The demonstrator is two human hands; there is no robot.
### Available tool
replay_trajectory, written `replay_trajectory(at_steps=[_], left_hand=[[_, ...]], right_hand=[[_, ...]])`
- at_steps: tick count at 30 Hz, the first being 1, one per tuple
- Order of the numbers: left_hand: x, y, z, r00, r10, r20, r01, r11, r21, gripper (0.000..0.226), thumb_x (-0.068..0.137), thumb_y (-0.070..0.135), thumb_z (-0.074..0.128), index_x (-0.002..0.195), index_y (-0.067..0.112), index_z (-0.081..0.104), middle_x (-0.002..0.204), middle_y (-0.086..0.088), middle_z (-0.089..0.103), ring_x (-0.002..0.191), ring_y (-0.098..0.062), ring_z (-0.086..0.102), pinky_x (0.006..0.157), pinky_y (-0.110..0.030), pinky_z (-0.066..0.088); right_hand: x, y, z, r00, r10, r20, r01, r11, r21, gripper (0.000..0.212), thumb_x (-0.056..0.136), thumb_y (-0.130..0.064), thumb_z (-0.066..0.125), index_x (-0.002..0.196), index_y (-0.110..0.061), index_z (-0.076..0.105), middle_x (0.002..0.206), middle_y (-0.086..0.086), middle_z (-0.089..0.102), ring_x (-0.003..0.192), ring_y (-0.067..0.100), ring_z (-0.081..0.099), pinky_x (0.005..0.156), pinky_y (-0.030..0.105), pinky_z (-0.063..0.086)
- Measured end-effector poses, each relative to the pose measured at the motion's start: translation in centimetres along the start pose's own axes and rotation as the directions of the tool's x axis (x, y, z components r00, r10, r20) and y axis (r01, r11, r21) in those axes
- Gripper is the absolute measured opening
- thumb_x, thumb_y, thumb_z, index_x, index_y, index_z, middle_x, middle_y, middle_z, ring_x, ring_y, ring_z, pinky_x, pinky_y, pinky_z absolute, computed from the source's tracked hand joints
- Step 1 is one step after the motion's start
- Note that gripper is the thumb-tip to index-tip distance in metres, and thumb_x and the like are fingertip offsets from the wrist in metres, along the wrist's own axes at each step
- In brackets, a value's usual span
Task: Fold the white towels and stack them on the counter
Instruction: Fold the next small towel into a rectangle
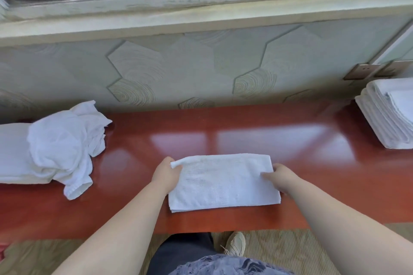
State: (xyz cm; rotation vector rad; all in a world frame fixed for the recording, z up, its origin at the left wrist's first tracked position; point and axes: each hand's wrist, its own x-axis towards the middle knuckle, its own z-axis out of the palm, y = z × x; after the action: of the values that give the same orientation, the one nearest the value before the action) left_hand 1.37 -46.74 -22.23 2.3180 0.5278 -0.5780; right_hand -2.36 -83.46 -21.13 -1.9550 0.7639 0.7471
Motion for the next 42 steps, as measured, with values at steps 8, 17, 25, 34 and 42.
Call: replay_trajectory(at_steps=[8,17,25,34,42], left_hand=[[-3.7,2.3,-1.7,0.984,-0.010,-0.178,-0.024,0.981,-0.192,0.018,0.106,0.031,0.046,0.104,0.013,0.046,0.093,-0.004,0.056,0.084,-0.027,0.052,0.073,-0.040,0.042],[-3.8,13.6,-7.3,0.983,0.113,-0.141,-0.168,0.864,-0.475,0.022,0.100,0.028,0.063,0.109,0.008,0.065,0.103,-0.010,0.072,0.102,-0.036,0.068,0.087,-0.044,0.055],[-5.7,21.3,-4.7,0.891,0.137,0.433,0.180,0.769,-0.614,0.018,0.100,0.006,0.061,0.116,0.007,0.069,0.098,-0.009,0.079,0.083,-0.024,0.077,0.063,-0.037,0.061],[-12.2,29.9,4.9,0.907,0.422,-0.002,-0.405,0.870,-0.283,0.025,0.101,0.028,0.044,0.120,0.026,0.061,0.111,0.001,0.069,0.104,-0.026,0.065,0.093,-0.042,0.053],[-20.1,40.1,17.8,0.904,0.420,-0.082,-0.415,0.811,-0.413,0.022,0.098,0.035,0.050,0.091,0.021,0.065,0.082,-0.001,0.066,0.074,-0.022,0.057,0.063,-0.035,0.046]], right_hand=[[-4.6,-1.6,-0.6,0.979,-0.179,-0.092,0.186,0.980,0.071,0.019,0.097,-0.015,0.059,0.111,-0.015,0.071,0.097,-0.001,0.076,0.086,0.016,0.072,0.073,0.030,0.058],[-9.1,-8.7,-8.0,0.880,-0.318,-0.353,0.372,0.923,0.094,0.022,0.102,-0.030,0.048,0.099,-0.022,0.068,0.095,-0.004,0.073,0.092,0.018,0.067,0.072,0.031,0.050],[-12.7,-6.0,-13.5,0.837,-0.241,-0.491,0.427,0.849,0.312,0.025,0.101,-0.034,0.051,0.091,-0.024,0.072,0.068,-0.015,0.071,0.057,-0.002,0.061,0.047,0.017,0.042],[-14.1,2.9,-25.2,0.823,-0.174,-0.541,0.440,0.797,0.414,0.026,0.091,-0.022,0.056,0.070,-0.015,0.068,0.063,0.000,0.058,0.057,0.015,0.053,0.053,0.021,0.043],[-13.5,12.8,-40.9,0.800,-0.154,-0.580,0.425,0.827,0.367,0.038,0.100,-0.048,0.054,0.092,-0.013,0.068,0.072,0.004,0.060,0.067,0.019,0.053,0.062,0.033,0.046]])
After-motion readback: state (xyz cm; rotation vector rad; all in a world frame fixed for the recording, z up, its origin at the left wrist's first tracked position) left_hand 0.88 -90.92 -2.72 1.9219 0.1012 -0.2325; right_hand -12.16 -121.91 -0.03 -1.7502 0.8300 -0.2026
